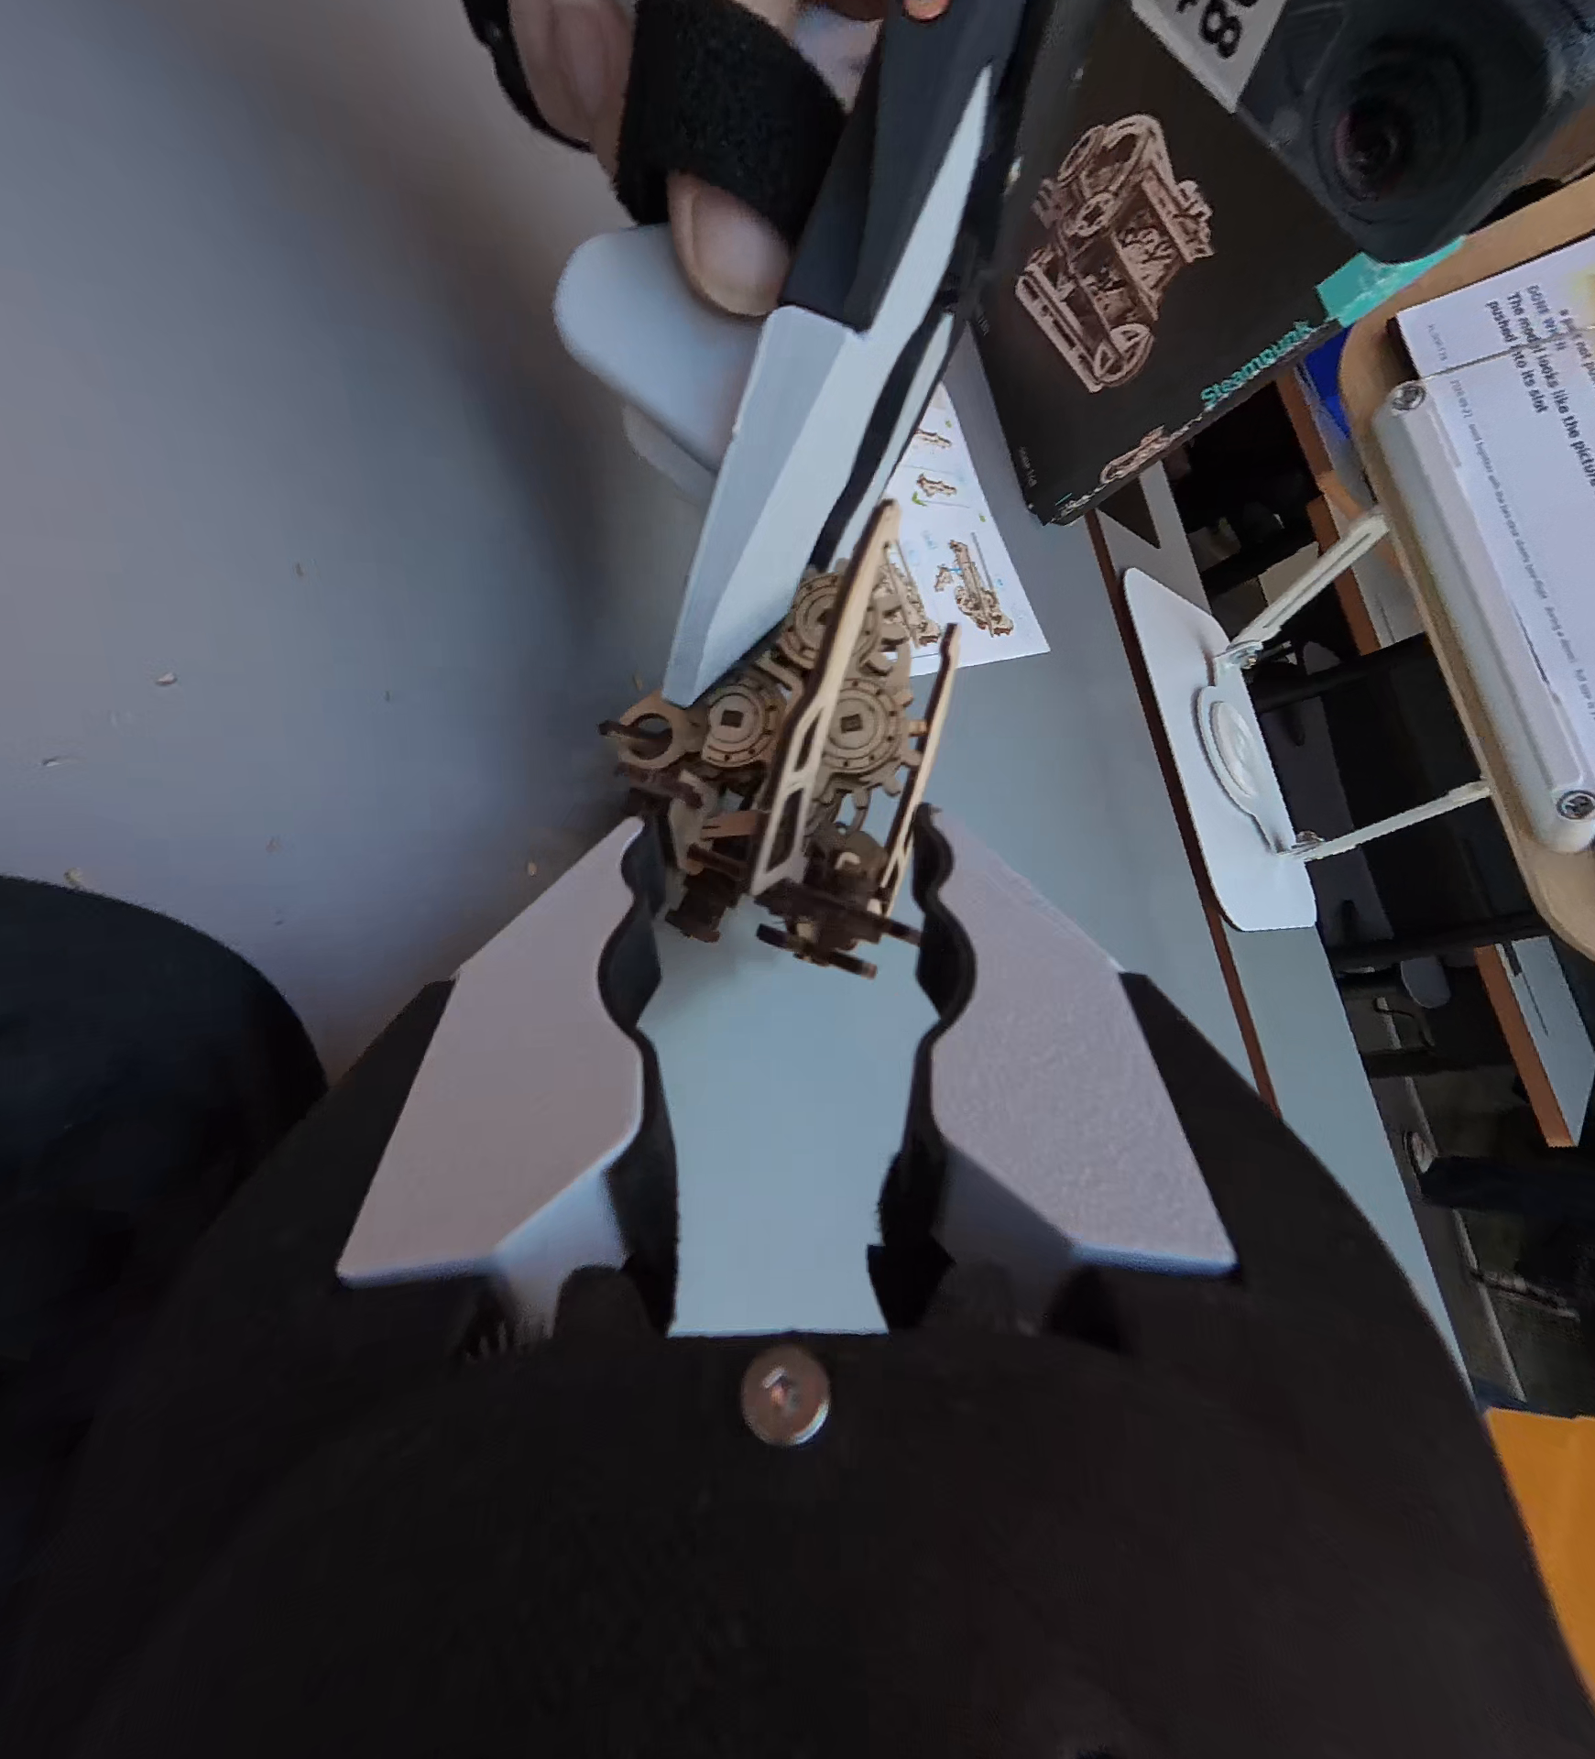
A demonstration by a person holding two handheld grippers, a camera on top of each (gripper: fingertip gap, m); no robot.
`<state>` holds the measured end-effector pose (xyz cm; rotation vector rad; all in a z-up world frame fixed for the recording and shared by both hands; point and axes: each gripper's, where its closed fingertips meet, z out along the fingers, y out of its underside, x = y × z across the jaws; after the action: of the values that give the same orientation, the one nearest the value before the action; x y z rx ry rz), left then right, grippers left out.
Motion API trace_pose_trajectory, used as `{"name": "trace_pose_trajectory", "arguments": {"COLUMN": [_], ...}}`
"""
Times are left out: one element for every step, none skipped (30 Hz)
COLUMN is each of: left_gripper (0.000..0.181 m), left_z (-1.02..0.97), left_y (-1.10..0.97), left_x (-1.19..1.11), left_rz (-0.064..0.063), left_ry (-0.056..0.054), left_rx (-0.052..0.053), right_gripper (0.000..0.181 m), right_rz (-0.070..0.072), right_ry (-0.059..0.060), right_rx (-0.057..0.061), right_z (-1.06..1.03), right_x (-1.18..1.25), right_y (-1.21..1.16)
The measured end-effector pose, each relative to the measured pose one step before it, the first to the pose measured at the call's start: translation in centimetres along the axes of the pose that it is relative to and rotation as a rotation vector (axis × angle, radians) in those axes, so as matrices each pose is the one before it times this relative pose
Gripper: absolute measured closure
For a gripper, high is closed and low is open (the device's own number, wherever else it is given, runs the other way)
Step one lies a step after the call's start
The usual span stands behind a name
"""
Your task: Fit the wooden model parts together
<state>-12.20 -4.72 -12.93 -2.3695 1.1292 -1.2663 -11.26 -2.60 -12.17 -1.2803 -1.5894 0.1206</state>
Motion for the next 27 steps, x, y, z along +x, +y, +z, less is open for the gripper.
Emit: {"name": "trace_pose_trajectory", "arguments": {"left_gripper": [0.163, 0.163, 0.163, 0.163, 0.163, 0.163, 0.163, 0.163, 0.163, 0.163, 0.163, 0.163, 0.163, 0.162, 0.163, 0.162, 0.163, 0.163, 0.163, 0.163, 0.163, 0.163, 0.162, 0.162, 0.162, 0.163, 0.163], "left_z": [0.007, -0.007, -0.017, -0.029, -0.024, -0.020, 0.004, 0.007, 0.006, 0.000, 0.016, 0.028, -0.008, -0.002, 0.017, -0.005, -0.033, -0.029, -0.033, -0.036, -0.065, -0.039, 0.003, 0.016, 0.011, -0.020, 0.003], "left_y": [-0.018, -0.019, -0.031, -0.022, -0.037, -0.038, -0.052, -0.042, -0.041, -0.015, 0.018, 0.047, 0.004, 0.012, 0.014, 0.025, 0.009, 0.030, 0.023, 0.017, 0.016, 0.044, 0.070, 0.028, 0.022, 0.012, -0.002], "left_x": [0.012, 0.009, -0.020, -0.020, -0.048, -0.055, -0.022, -0.006, -0.012, -0.026, -0.031, 0.024, 0.006, 0.005, 0.012, 0.000, -0.007, -0.011, -0.002, -0.030, -0.060, -0.040, 0.008, 0.005, -0.006, -0.017, -0.011], "left_rz": [-0.0008, -0.0070, -0.0041, 0.0034, 0.0100, 0.0071, -0.0005, -0.0018, 0.0001, 0.0029, 0.0047, 0.0031, 0.0019, 0.0012, 0.0011, -0.0011, -0.0022, -0.0036, -0.0028, -0.0039, -0.0045, -0.0014, -0.0017, -0.0043, 0.0000, 0.0071, 0.0077], "left_ry": [-0.0038, -0.0032, -0.0045, -0.0063, -0.0088, -0.0081, -0.0041, -0.0015, -0.0012, -0.0033, -0.0035, -0.0015, -0.0023, -0.0014, -0.0004, 0.0013, 0.0022, 0.0034, 0.0027, 0.0006, -0.0019, -0.0002, 0.0032, 0.0037, 0.0014, -0.0035, -0.0065], "left_rx": [-0.0097, -0.0119, -0.0140, -0.0152, -0.0142, -0.0124, -0.0101, -0.0081, -0.0074, -0.0064, -0.0067, -0.0085, -0.0051, -0.0042, -0.0028, -0.0021, -0.0013, -0.0014, -0.0006, -0.0007, 0.0001, 0.0006, 0.0000, 0.0019, -0.0011, -0.0031, -0.0036], "right_gripper": [0.119, 0.113, 0.115, 0.121, 0.127, 0.128, 0.127, 0.127, 0.126, 0.125, 0.124, 0.120, 0.115, 0.114, 0.119, 0.121, 0.122, 0.125, 0.125, 0.126, 0.128, 0.130, 0.130, 0.131, 0.131, 0.131, 0.131], "right_rz": [0.0136, 0.0051, -0.0098, -0.0283, -0.0360, -0.0285, -0.0150, -0.0028, 0.0005, -0.0004, 0.0006, 0.0004, -0.0042, -0.0081, -0.0052, -0.0050, -0.0039, 0.0032, 0.0028, 0.0006, 0.0023, 0.0034, 0.0008, 0.0022, -0.0029, -0.0021, 0.0028], "right_ry": [0.0168, 0.0097, -0.0064, -0.0054, -0.0016, 0.0138, 0.0058, -0.0014, -0.0035, 0.0020, -0.0019, 0.0043, 0.0155, 0.0044, -0.0183, -0.0074, -0.0022, -0.0103, -0.0015, 0.0006, 0.0009, 0.0034, -0.0043, -0.0023, 0.0016, -0.0007, -0.0014], "right_rx": [0.0015, -0.0011, -0.0007, 0.0060, 0.0014, -0.0076, -0.0132, -0.0105, -0.0030, -0.0032, -0.0051, -0.0007, 0.0003, -0.0003, -0.0023, -0.0022, 0.0001, -0.0020, -0.0024, -0.0045, -0.0041, -0.0069, -0.0019, -0.0044, -0.0029, -0.0005, -0.0025], "right_z": [-0.015, -0.018, 0.020, 0.018, 0.008, 0.012, 0.001, 0.007, 0.023, 0.043, 0.040, 0.015, 0.000, -0.015, 0.021, 0.039, 0.033, 0.045, 0.019, 0.023, 0.013, -0.007, 0.003, 0.010, 0.003, 0.017, 0.006], "right_x": [0.478, 0.309, -0.097, -0.273, -0.280, 0.013, 0.054, 0.047, 0.008, 0.071, 0.016, 0.078, 0.216, 0.060, -0.302, -0.157, -0.077, -0.170, 0.014, 0.064, 0.036, 0.077, -0.040, -0.044, -0.003, -0.010, 0.030], "right_y": [-0.153, -0.115, -0.052, -0.107, -0.046, 0.002, 0.051, 0.053, 0.011, 0.080, 0.087, 0.000, -0.044, -0.045, -0.019, -0.006, -0.035, -0.010, -0.020, 0.000, -0.003, 0.036, -0.029, -0.010, -0.004, -0.015, 0.011]}}
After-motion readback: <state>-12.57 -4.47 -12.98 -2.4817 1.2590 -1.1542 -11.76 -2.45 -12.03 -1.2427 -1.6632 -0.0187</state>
